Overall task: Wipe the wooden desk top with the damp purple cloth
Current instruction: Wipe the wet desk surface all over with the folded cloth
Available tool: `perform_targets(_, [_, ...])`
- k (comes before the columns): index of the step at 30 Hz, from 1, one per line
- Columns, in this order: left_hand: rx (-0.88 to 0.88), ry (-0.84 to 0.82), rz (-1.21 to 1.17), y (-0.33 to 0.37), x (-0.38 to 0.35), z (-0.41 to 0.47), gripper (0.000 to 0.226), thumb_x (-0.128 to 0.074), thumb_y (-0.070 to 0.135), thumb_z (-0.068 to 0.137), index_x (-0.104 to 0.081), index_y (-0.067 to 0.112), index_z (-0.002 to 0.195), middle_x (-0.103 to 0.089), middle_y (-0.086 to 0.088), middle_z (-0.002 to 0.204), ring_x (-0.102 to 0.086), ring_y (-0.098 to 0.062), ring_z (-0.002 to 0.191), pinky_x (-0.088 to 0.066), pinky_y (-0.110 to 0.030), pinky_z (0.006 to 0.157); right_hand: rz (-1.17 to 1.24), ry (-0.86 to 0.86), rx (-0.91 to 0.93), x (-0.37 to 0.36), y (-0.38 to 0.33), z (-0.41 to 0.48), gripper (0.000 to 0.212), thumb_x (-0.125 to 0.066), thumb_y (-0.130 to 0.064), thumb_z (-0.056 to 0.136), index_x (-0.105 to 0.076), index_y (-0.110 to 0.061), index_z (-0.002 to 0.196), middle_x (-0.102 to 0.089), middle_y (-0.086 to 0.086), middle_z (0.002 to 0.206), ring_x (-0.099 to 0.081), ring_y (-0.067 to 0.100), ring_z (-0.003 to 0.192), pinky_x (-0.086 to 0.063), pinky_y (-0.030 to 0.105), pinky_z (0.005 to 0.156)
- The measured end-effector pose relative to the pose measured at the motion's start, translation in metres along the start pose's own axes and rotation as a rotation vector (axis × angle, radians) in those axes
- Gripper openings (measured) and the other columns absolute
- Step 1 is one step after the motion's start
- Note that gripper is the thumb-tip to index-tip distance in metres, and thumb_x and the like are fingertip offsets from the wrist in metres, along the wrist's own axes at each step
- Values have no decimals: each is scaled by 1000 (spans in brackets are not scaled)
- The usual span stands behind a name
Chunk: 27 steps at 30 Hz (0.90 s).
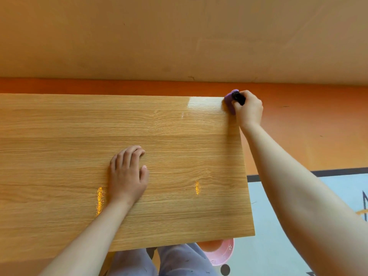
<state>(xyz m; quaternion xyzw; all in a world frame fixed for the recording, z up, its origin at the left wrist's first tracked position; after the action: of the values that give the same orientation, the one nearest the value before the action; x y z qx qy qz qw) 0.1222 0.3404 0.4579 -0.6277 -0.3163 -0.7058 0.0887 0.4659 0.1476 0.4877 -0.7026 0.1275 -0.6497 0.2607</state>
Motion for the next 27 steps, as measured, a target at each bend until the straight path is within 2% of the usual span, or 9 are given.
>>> perform_targets(4, [-9, 6, -9, 1, 1, 0, 42, -43, 28, 80, -56, 12, 116, -54, -5, 127, -46, -27, 119, -30, -43, 104, 13, -8, 25, 9, 16, -25, 24, -58, -18, 85, -65, -17, 109, -68, 8, 106, -60, 28, 99, -43, 32, 80])
perform_targets(12, [-18, -37, -20, -2, -2, 0, 44, -40, 31, 80, -54, 14, 119, -53, -5, 129, -45, -28, 121, -30, -44, 105, -126, -93, 101, 16, 16, -92, 21, -64, -19, 84, -65, -15, 105, -68, 8, 100, -60, 28, 94, -40, 30, 72])
perform_targets(18, [-28, -82, -95, -3, -1, -3, 45, -40, 32, 80, -56, 13, 117, -53, -6, 128, -45, -28, 120, -29, -45, 104, -42, -143, 44, 10, 3, -174, 15, -67, -16, 81, -67, -14, 96, -69, 5, 95, -61, 25, 90, -44, 32, 71])
perform_targets(21, [-41, -144, -132, -3, 6, 2, 38, -51, 25, 80, -59, 12, 115, -55, -7, 125, -46, -29, 118, -30, -45, 102, -38, -253, -70, 6, 10, -205, 20, -70, -20, 79, -68, -18, 98, -70, 5, 94, -63, 24, 90, -48, 32, 71])
perform_targets(24, [-28, -219, -199, 0, 21, 5, 32, -57, 17, 88, -58, 13, 120, -55, -4, 127, -44, -25, 124, -29, -40, 105, -51, -406, -167, 8, 9, -229, 17, -71, -26, 75, -67, -21, 90, -70, 3, 88, -65, 20, 81, -56, 40, 70])
perform_targets(27, [-25, -254, -390, 8, 48, -6, 26, -53, 15, 93, -58, 15, 118, -58, 0, 121, -46, -19, 121, -34, -30, 102, 14, -396, -175, 22, -15, -250, 16, -72, -23, 76, -67, -16, 91, -70, 5, 90, -65, 19, 81, -57, 40, 73])
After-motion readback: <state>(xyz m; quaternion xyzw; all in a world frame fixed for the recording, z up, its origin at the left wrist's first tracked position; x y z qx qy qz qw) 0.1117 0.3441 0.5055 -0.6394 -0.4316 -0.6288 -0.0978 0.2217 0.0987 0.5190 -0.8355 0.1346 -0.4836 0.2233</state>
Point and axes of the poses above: each hand's wrist, its own z-axis towards the middle knuckle, its own x-axis out of the back of the hand, y = z × x, the point moved 8 cm from there along z, towards the middle knuckle
